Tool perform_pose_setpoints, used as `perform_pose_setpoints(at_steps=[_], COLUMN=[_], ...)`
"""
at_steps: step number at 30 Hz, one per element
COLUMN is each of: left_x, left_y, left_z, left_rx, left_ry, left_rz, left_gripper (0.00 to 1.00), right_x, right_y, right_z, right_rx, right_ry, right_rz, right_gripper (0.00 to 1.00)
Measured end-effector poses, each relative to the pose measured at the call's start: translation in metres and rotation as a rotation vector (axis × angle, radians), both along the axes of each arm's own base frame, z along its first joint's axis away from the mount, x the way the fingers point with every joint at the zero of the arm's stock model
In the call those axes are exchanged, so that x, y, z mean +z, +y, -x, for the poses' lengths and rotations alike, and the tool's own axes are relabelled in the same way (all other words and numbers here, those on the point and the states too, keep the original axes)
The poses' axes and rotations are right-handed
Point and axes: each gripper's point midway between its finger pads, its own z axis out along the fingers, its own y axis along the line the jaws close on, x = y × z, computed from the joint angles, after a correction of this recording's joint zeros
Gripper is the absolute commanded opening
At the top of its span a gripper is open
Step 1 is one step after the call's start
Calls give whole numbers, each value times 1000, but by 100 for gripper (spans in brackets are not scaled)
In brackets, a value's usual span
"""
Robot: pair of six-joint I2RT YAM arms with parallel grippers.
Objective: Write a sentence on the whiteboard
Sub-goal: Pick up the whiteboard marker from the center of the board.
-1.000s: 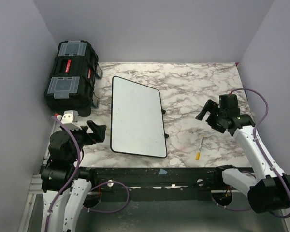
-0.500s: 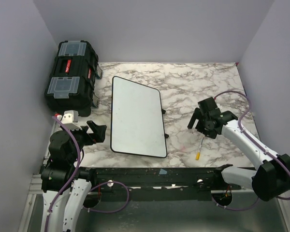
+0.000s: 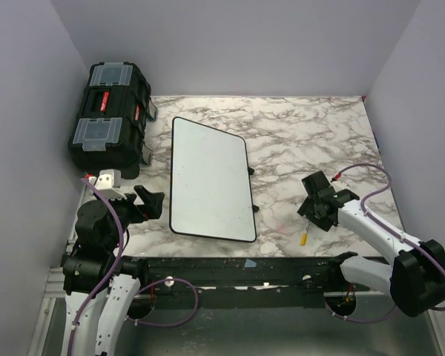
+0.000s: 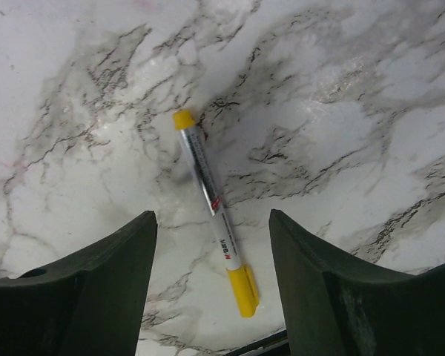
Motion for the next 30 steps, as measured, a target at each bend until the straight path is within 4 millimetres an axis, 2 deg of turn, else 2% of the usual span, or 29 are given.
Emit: perform_pose_setpoints(at_steps=[6,8,10,15,18,23,27,30], left_x=[0,-1,-2,-2,-4,-4,-5,-7], left_y=[1,1,1,1,0,0,0,0], left_z=[-1,-1,-2,-2,-3,-4,-5,-6], left_rx=[4,5,5,4,4,4,4,4], left_ry=[2,5,8,13,20,23,30,42], left_rz=[-2,-3,-3,-6,-8,-8,-9,-11], left_gripper=[98,98,99,99,99,98,99,98], right_x=[-14,-16,-17,-20,-21,-20,-19,-20], right_y=[-4,-3,-3,-1,0,1,3,7], right_z=[3,0,-2,-7,-9,-14,-15,-17], right_rx=[-30,-33,-30,-33,-28,-15,-11,-7], right_ry=[8,6,3,-6,-6,-21,-24,-33], right_rz=[13,15,16,15,16,13,5,-15], right_gripper=[51,33,22,17,4,4,18,19])
